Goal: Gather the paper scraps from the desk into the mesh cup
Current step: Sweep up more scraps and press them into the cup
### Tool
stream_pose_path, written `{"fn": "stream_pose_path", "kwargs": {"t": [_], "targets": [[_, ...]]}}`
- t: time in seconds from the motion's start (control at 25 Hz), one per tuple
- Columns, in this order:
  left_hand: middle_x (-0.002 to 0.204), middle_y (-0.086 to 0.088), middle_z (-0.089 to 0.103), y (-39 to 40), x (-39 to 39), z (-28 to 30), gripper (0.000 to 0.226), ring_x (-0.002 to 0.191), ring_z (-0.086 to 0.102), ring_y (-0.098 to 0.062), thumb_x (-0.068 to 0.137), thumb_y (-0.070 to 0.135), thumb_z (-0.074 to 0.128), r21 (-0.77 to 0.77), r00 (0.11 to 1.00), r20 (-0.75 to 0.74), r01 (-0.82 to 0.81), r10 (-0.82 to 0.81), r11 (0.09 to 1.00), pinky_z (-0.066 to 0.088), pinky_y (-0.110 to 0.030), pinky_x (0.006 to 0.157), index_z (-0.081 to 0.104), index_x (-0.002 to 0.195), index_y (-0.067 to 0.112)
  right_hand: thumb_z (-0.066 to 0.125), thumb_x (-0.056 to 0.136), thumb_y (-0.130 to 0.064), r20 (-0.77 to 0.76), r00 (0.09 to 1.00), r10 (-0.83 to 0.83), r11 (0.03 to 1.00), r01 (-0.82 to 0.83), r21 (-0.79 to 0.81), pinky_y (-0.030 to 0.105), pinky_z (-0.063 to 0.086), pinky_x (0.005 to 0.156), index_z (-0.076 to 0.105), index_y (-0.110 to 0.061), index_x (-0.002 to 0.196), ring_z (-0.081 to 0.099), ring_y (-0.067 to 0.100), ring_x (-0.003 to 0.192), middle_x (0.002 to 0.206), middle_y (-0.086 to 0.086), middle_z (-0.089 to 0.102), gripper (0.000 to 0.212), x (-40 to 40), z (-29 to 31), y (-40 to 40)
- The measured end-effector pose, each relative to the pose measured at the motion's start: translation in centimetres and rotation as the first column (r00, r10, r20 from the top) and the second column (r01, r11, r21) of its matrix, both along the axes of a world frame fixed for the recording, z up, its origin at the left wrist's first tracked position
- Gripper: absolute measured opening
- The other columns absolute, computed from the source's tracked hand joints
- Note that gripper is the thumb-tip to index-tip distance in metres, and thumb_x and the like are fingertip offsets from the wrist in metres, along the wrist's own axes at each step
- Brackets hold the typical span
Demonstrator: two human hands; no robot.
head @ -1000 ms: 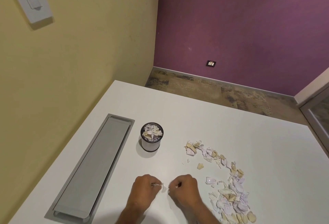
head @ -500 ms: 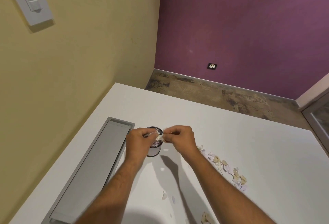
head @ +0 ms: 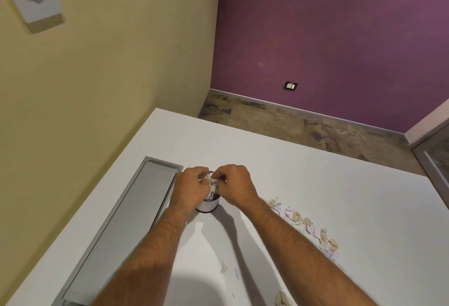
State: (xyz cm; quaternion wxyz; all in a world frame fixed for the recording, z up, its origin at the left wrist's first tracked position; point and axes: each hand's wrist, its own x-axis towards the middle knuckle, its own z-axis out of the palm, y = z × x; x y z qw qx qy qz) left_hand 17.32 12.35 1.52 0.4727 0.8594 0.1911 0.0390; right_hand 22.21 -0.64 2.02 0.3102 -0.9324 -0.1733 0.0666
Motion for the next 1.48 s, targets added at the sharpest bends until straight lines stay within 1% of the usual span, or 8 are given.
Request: {"fn": "stream_pose_path", "kwargs": {"t": [0.44, 0.56, 0.68, 0.84, 0.96, 1.16, 1.36, 1.48], "targets": [[0.112, -0.003, 0.072, -0.3, -0.6, 0.2, 0.029, 0.106, 0.063, -0.027, 0.089, 0.023, 0.063, 0.395, 0.998, -0.036, 0.059, -0.049, 0.917, 0.054, -0.039, 0.087, 0.069, 0.116, 0.031, 0.073, 0.081, -0.020, -0.093, 0.974, -0.209, 0.953, 0.224, 0.203, 0.026, 0.058, 0.081, 0.074, -0.025, 0.104, 0.070, 0.006, 0.091, 0.102, -0.012, 0.075, 0.024, -3.7, -3.0, -9.8], [0.102, 0.001, 0.073, -2.2, -2.3, 0.0, 0.025, 0.102, 0.063, -0.022, 0.083, 0.020, 0.072, 0.440, 0.963, 0.229, 0.030, -0.145, 0.897, 0.054, -0.036, 0.078, 0.073, 0.107, 0.025, 0.076, 0.082, -0.032, -0.102, 0.939, -0.329, 0.895, 0.344, 0.282, 0.022, 0.054, 0.086, 0.071, -0.028, 0.110, 0.066, 0.006, 0.103, 0.108, -0.016, 0.071, 0.029, -6.7, -4.1, -14.4], [0.106, 0.005, 0.070, -5.4, -5.8, -1.9, 0.033, 0.106, 0.058, -0.016, 0.084, 0.032, 0.073, 0.488, 0.774, 0.460, 0.189, -0.435, 0.852, 0.050, -0.033, 0.091, 0.069, 0.114, 0.021, 0.066, 0.085, -0.050, -0.074, 0.903, -0.424, 0.886, 0.430, 0.173, 0.034, 0.044, 0.105, 0.060, -0.028, 0.127, 0.053, 0.008, 0.124, 0.132, -0.011, 0.061, 0.047, -11.1, -5.5, -19.8], [0.142, 0.003, 0.054, -10.6, -13.0, -8.1, 0.066, 0.133, 0.047, -0.021, 0.090, 0.065, 0.046, 0.724, 0.549, 0.199, 0.476, -0.811, 0.500, 0.031, -0.046, 0.108, 0.043, 0.144, 0.027, 0.042, 0.086, -0.072, 0.037, 0.842, -0.538, 0.827, 0.536, -0.170, 0.050, 0.025, 0.118, 0.036, -0.024, 0.147, 0.027, 0.024, 0.146, 0.157, 0.005, 0.033, 0.078, -17.7, -8.3, -25.8], [0.152, 0.003, 0.042, -14.0, -17.6, -11.7, 0.067, 0.139, 0.041, -0.021, 0.092, 0.071, 0.033, 0.656, 0.414, -0.075, 0.706, -0.907, 0.268, 0.031, -0.052, 0.105, 0.029, 0.150, 0.037, 0.021, 0.077, -0.085, 0.005, 0.758, -0.652, 0.676, 0.584, -0.450, 0.060, 0.009, 0.118, 0.014, -0.033, 0.152, 0.005, 0.028, 0.151, 0.165, 0.002, 0.005, 0.091, -21.6, -10.5, -26.3], [0.131, 0.012, 0.064, -15.1, -19.0, -13.2, 0.039, 0.116, 0.063, -0.012, 0.095, 0.060, 0.041, 0.635, 0.495, -0.139, 0.709, -0.858, 0.307, 0.061, -0.046, 0.080, 0.057, 0.127, 0.044, 0.002, 0.069, -0.090, -0.041, 0.765, -0.643, 0.612, 0.481, -0.628, 0.061, -0.005, 0.117, -0.011, -0.038, 0.151, -0.015, 0.027, 0.150, 0.162, 0.001, -0.018, 0.098, -22.3, -12.3, -23.1], [0.128, 0.004, 0.066, -13.4, -18.6, -13.8, 0.030, 0.114, 0.065, -0.021, 0.097, 0.031, 0.047, 0.777, 0.615, -0.030, 0.510, -0.788, 0.369, 0.056, -0.056, 0.087, 0.065, 0.121, 0.035, 0.001, 0.076, -0.085, -0.026, 0.896, -0.444, 0.738, 0.349, -0.578, 0.061, -0.015, 0.114, -0.018, -0.034, 0.149, -0.025, 0.026, 0.146, 0.160, 0.004, -0.021, 0.091, -21.0, -12.7, -19.5], [0.134, -0.002, 0.062, -11.2, -18.0, -14.0, 0.044, 0.119, 0.062, -0.027, 0.097, 0.052, 0.038, 0.766, 0.685, -0.081, 0.507, -0.724, 0.395, 0.040, -0.058, 0.099, 0.064, 0.125, 0.030, 0.000, 0.078, -0.085, -0.066, 0.935, -0.348, 0.790, 0.255, -0.558, 0.060, -0.024, 0.111, -0.025, -0.035, 0.147, -0.033, 0.026, 0.143, 0.157, 0.003, -0.030, 0.088, -19.9, -12.7, -17.5]]}}
